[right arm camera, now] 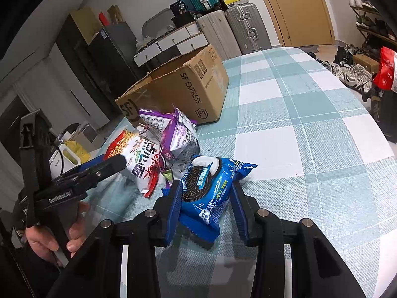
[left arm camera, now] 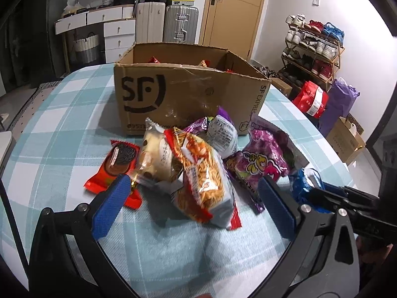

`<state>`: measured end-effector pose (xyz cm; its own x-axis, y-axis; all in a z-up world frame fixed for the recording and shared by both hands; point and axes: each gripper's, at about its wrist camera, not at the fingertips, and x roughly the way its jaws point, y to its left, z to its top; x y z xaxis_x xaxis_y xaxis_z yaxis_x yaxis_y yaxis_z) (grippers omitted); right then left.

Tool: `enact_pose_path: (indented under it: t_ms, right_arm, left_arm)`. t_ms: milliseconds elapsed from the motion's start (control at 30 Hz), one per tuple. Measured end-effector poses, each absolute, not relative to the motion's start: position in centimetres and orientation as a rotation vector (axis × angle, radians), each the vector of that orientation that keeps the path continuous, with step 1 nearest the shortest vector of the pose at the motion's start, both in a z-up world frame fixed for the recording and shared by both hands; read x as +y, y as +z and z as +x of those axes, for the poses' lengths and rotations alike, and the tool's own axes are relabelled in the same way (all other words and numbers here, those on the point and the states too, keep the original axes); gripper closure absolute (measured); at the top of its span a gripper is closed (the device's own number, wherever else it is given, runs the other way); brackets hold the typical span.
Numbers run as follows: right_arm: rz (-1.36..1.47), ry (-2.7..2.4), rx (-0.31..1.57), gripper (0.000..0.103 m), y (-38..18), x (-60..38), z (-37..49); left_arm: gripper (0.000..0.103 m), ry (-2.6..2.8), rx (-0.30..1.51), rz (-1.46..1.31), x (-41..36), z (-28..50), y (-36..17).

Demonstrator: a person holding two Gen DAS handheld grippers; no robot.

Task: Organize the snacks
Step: 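Grasp the blue Oreo pack with the right gripper while the left grasps the orange noodle bag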

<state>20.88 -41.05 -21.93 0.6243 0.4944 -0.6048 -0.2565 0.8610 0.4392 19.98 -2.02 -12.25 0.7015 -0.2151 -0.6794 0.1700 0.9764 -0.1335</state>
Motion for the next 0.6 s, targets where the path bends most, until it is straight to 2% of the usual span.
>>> enact_pose_path:
  t_ms: [67,100,133,167,200,233,333,600]
  right_arm:
    - [0.332,0.446,0.785,0.064,-21.9,-41.1,20.9]
    - [0.334,0.446,0.784,0.064,-21.9,-41.2,20.9]
    - [0.335,0.447,0.783,0.064,-21.9,-41.2,20.8]
    - [0.338,0.448,0.782,0.064,-21.9,-41.3,20.8]
    - [0.341,0.45,0.784,0.064,-21.9,-41.3,20.8]
    - [0.342,0.451,0.784,0.064,-21.9,-41.3,20.8]
    - [0.34,0.455,0.783,0.064,-21.9,-41.2,20.8]
    - [0.343,0.448,0.778,0.064,-21.7,-41.2,20.4]
  left_arm:
    - [0.002,-0.213,0.771,-0.068,-2.2,20.5,-12.6]
    - [0.008,-0.218,0.773,-0.074,-2.3,20.7,-12.7]
    - [0.02,-0.219,0.774,-0.078,-2.4,20.8,-12.9]
    - [0.027,-0.222,0.785,-0.083,-2.4,21.0,-13.1]
    - [0.052,-0.223,0.804,-0.087,-2.4,21.2,-13.4]
    - [0.06,-0.241,0.824,-0.102,-2.4,21.4,-13.7]
    - [0.065,-0.273,0.837,-0.162,-1.5,21.5,-13.8]
    - [0.066,-0.303,0.844,-0.185,-0.2,20.7,-14.2]
